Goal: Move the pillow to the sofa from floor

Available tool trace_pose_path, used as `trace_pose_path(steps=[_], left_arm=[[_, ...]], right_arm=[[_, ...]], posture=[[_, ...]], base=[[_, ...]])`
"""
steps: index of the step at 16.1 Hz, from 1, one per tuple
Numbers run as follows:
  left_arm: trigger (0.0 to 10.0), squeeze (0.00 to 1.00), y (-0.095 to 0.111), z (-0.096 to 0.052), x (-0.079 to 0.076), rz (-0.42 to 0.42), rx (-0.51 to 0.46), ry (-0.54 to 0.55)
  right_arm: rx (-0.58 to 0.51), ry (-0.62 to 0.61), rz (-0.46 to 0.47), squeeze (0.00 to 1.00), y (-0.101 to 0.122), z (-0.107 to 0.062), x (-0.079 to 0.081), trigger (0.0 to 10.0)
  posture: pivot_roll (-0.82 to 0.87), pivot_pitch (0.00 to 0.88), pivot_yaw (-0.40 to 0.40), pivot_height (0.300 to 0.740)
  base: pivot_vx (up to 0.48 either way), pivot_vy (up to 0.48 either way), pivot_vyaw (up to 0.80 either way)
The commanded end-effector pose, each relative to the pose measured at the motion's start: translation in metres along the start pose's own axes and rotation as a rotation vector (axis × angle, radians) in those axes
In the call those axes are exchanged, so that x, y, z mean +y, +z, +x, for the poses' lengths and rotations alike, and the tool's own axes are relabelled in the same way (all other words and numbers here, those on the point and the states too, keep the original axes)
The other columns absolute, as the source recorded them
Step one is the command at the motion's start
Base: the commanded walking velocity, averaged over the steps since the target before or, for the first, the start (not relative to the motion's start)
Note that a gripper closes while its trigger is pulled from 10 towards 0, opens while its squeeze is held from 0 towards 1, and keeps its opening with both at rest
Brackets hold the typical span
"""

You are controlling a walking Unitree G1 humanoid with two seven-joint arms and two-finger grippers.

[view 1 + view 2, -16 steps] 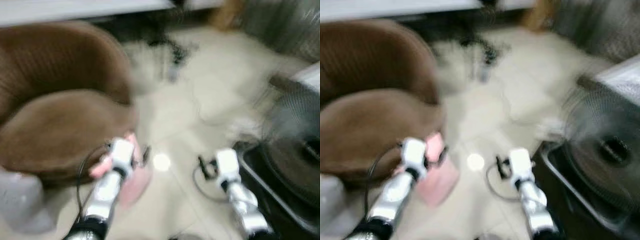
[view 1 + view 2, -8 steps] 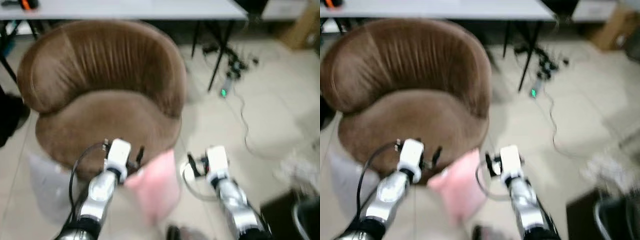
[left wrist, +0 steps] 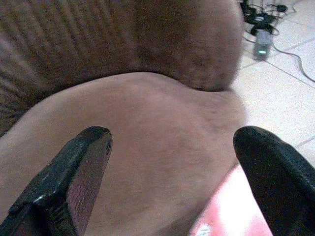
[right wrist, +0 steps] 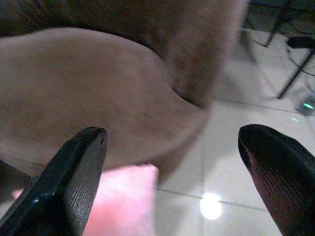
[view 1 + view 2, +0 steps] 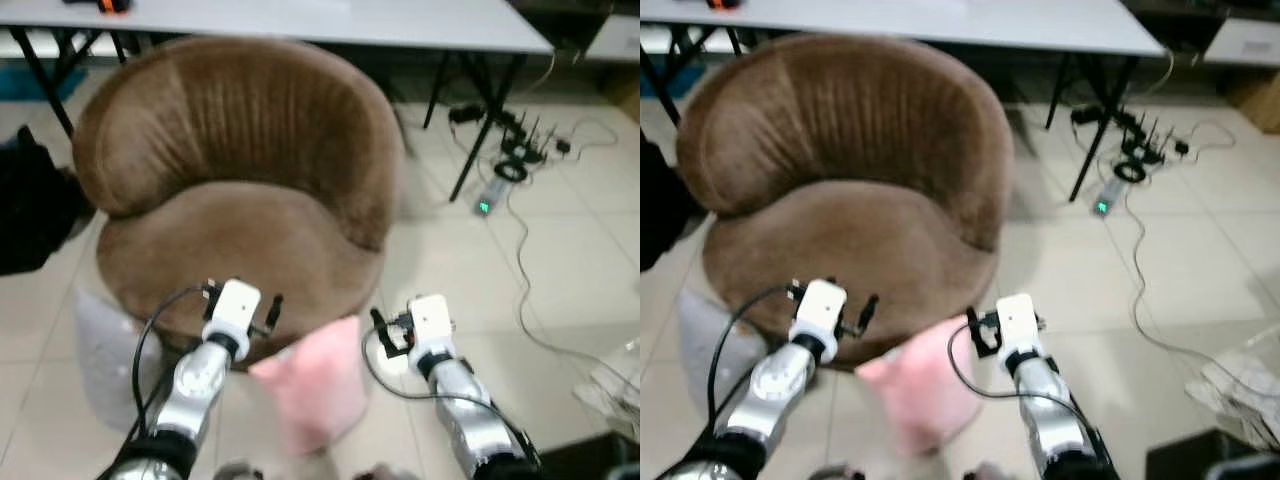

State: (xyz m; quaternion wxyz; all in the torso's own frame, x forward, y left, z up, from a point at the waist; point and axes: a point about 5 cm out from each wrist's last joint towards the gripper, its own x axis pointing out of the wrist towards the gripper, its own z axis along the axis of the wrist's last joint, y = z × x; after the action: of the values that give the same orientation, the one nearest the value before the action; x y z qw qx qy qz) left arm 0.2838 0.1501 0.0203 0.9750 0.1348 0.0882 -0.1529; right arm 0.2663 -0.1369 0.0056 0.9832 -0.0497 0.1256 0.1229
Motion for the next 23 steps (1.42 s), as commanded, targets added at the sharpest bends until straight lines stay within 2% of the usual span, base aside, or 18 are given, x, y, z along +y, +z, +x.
trace_pose_path(steps=[1, 7, 9, 10, 14, 15, 17, 19, 20, 23], left_arm=[[10.0, 0.00, -0.001, 0.001, -0.009, 0.008, 0.006, -0.027], [10.0, 0.00, 0.000, 0.000, -0.002, -0.014, -0.008, 0.030], [10.0, 0.00, 0.000, 0.001, 0.002, 0.000, 0.001, 0.069], [10.0, 1.00, -0.002, 0.002, 0.002, 0.027, 0.028, 0.077], [10.0, 1.00, -0.002, 0.002, 0.001, 0.007, 0.023, 0.063], [10.0, 0.00, -0.001, 0.002, -0.006, 0.008, 0.017, 0.029], [10.0, 0.00, -0.001, 0.002, -0.005, 0.021, 0.023, 0.050], [10.0, 0.00, -0.003, 0.004, 0.000, -0.022, 0.046, 0.086], [10.0, 0.00, -0.003, 0.004, 0.002, -0.037, 0.047, 0.094], [10.0, 0.00, -0.008, 0.002, 0.005, -0.014, 0.081, 0.134]], right_arm=[[0.017, -0.016, 0.000, 0.19, -0.004, -0.004, -0.005, 10.0], [0.026, -0.001, 0.006, 0.19, -0.006, -0.004, -0.003, 10.0], [0.035, -0.001, 0.008, 0.07, -0.007, -0.003, -0.003, 10.0], [0.040, -0.006, 0.007, 0.00, -0.008, -0.003, -0.004, 10.0], [0.038, 0.000, 0.008, 0.00, -0.008, -0.003, -0.003, 10.0], [0.037, 0.011, 0.009, 0.00, -0.008, -0.003, -0.001, 10.0], [0.037, 0.016, 0.005, 0.00, -0.008, -0.002, 0.000, 10.0], [0.023, 0.025, -0.008, 0.00, -0.004, -0.001, 0.000, 10.0], [0.011, 0.037, -0.024, 0.00, 0.000, 0.001, 0.000, 10.0], [-0.041, 0.065, -0.071, 0.00, 0.021, 0.008, -0.005, 10.0]], posture=[[-0.04, 0.084, -0.070, 0.740], [-0.04, 0.086, -0.068, 0.740], [-0.04, 0.085, -0.068, 0.740], [-0.04, 0.085, -0.069, 0.740], [-0.03, 0.089, -0.069, 0.740], [-0.03, 0.088, -0.068, 0.740], [-0.03, 0.088, -0.068, 0.740], [-0.03, 0.087, -0.067, 0.740], [-0.03, 0.088, -0.068, 0.740], [-0.03, 0.085, -0.070, 0.740]], base=[[0.000, -0.424, 0.00], [0.332, -0.335, 0.00], [0.000, 0.000, 0.00], [0.000, 0.000, 0.00], [0.000, 0.000, 0.00], [0.000, 0.000, 0.00], [0.000, 0.000, 0.00], [0.000, 0.000, 0.00], [0.000, 0.000, 0.00], [0.000, 0.000, 0.00]])
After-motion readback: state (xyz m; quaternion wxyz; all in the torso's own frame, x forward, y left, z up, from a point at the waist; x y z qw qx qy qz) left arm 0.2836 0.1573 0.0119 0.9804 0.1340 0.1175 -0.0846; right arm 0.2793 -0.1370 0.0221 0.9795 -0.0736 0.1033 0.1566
